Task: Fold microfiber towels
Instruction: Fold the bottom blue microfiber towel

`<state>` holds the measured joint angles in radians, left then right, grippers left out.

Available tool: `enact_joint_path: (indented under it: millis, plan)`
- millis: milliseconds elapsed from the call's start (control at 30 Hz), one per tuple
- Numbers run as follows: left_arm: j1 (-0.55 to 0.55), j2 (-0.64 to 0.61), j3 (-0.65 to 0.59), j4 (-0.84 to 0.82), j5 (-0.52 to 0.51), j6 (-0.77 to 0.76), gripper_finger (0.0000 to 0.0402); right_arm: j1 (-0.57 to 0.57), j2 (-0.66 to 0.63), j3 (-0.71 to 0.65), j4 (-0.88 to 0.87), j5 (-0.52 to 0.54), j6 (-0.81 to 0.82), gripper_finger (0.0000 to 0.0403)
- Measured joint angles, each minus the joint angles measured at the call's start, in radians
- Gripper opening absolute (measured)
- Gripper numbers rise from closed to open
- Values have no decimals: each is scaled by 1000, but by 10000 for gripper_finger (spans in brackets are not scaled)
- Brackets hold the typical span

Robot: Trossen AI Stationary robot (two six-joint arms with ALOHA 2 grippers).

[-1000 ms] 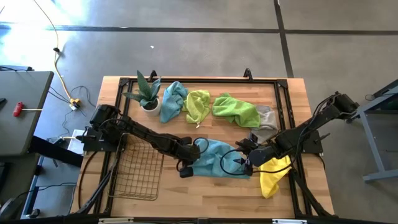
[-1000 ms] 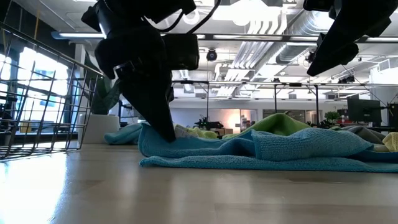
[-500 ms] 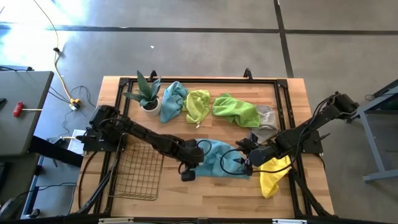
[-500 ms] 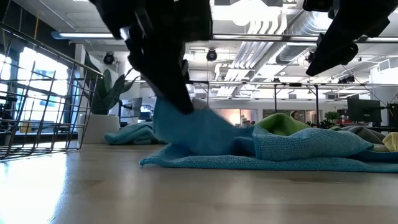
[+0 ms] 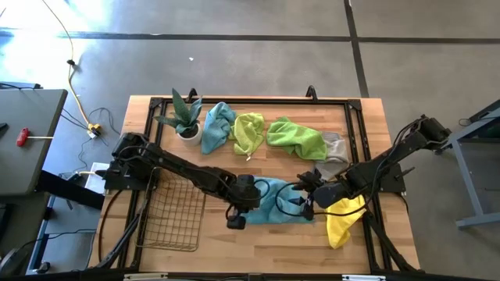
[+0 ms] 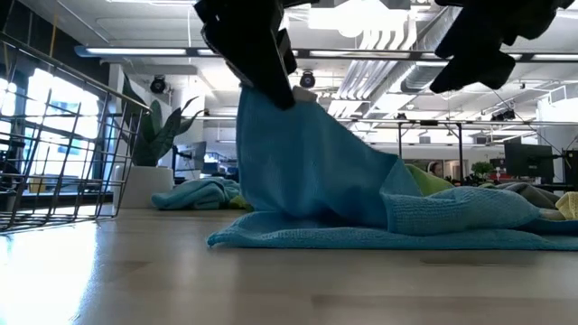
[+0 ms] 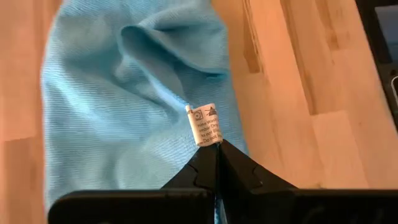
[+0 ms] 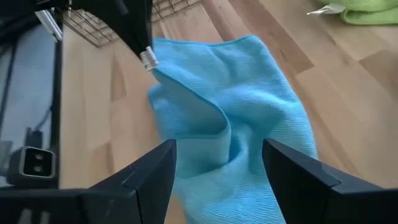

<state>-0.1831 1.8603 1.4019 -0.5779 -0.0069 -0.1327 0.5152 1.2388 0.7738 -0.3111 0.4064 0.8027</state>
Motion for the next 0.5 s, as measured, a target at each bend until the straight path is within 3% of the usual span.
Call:
enact_joint_path:
  millis: [233, 367, 500]
  plan:
    - [7, 0, 85, -164, -51, 50, 0, 0, 0, 0, 65, 3, 89, 232]
    - [7, 0, 97, -184, -57, 66, 0, -6, 0, 0, 83, 48, 165, 232]
    - [7, 0, 97, -191, -57, 82, 0, -13, 0, 0, 84, 40, 142, 232]
